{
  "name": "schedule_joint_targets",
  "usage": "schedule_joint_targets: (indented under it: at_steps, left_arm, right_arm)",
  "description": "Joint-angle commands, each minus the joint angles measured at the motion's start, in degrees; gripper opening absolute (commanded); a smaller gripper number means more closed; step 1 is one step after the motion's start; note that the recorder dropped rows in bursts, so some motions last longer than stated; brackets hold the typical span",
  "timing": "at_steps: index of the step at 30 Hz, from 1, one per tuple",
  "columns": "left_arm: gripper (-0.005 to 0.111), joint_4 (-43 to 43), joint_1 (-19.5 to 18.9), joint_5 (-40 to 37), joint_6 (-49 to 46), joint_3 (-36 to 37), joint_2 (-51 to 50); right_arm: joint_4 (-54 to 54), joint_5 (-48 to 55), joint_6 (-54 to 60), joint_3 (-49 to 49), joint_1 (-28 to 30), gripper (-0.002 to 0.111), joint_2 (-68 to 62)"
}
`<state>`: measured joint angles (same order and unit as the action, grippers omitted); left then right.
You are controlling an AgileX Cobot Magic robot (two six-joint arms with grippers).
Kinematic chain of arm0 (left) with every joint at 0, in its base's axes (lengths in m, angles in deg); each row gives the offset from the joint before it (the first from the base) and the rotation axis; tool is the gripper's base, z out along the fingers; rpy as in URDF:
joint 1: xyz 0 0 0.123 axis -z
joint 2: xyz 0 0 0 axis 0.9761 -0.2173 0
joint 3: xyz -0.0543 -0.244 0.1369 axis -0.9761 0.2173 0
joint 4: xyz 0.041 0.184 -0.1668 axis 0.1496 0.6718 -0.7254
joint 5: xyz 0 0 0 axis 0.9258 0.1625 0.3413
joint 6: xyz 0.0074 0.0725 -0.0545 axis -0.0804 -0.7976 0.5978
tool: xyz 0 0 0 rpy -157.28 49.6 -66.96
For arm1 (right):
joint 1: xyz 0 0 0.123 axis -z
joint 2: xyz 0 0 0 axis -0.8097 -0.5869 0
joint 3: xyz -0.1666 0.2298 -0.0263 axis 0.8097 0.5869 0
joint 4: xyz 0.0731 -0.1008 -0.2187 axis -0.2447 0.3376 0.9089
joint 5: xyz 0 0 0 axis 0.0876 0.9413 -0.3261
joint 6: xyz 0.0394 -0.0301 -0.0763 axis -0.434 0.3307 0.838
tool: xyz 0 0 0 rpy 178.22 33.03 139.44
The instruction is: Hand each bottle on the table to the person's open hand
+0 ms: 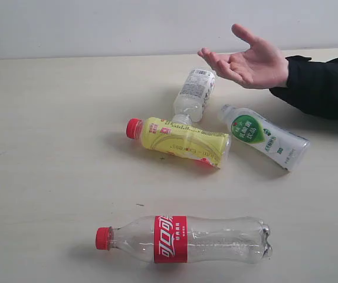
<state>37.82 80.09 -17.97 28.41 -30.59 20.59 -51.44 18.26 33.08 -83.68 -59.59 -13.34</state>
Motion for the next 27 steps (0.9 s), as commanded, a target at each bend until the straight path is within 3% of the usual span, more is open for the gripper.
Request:
schedule_joint_targets:
  at_steps: [1, 9, 12, 16, 20, 21, 23, 24, 27]
  left_arm:
    - [0.000, 0.29, 0.35, 0.60, 0.07, 0.00, 0.32]
    - [0.000, 0.29, 0.35, 0.60, 0.07, 0.00, 0.32]
    - [0.000, 0.29, 0.35, 0.60, 0.07, 0.00, 0.32]
    - [0.000, 0.29, 0.35, 0.60, 0.07, 0.00, 0.32]
    - [0.000, 0.29, 0.35, 0.60, 0.07, 0.00, 0.32]
    - [0.000, 0.29, 0.35, 0.60, 0.07, 0.00, 0.32]
    - [0.000, 0.29, 0.35, 0.60, 0.07, 0.00, 0.32]
    - [0.000, 0.29, 0.35, 0.60, 0.07, 0.00, 0.32]
    - [0.000, 0.29, 0.35, 0.60, 0.07, 0.00, 0.32]
  right_arm:
    - [0.00, -0.38, 0.08, 0.25, 0.21, 0.000, 0.26]
    - [-1.22, -4.68, -0.90, 0.25, 0.21, 0.000, 0.26]
    - [-18.27, -8.47, -15.96, 0.25, 0.21, 0.000, 0.26]
    - [-21.41, -8.48, -17.31, 0.25, 0.21, 0.000, 0.26]
    - [-21.41, -16.94, -16.84, 0.25, 0.21, 0.000, 0.26]
    - [-21.21, -24.46, -16.84, 0.25, 0.21, 0.000, 0.26]
    - [-14.67, -31.67, -16.54, -3.89, 0.21, 0.000, -0.60]
    - [-10.62, -29.92, -15.77, -8.12, 0.21, 0.000, -2.90]
    - [18.64, -9.71, -15.87, -28.19, 0.21, 0.000, -15.92]
